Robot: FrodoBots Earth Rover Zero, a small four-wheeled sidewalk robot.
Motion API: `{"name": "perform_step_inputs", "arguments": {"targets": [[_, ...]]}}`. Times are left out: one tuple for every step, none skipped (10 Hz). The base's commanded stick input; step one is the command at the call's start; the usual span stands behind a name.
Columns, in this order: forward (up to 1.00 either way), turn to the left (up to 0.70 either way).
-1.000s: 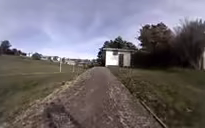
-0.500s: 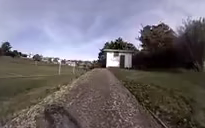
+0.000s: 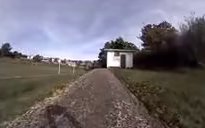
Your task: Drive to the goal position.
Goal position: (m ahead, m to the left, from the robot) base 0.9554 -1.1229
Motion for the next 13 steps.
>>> {"name": "perform_step_inputs", "arguments": {"targets": [[0.85,-0.01],[0.85,0.0],[0.85,0.0],[0.85,0.0],[0.85,0.0],[0.85,0.0],[0.85,0.0],[0.85,0.0],[0.85,0.0],[0.85,0.0],[0.85,0.0],[0.85,0.0],[0.85,0.0]]}}
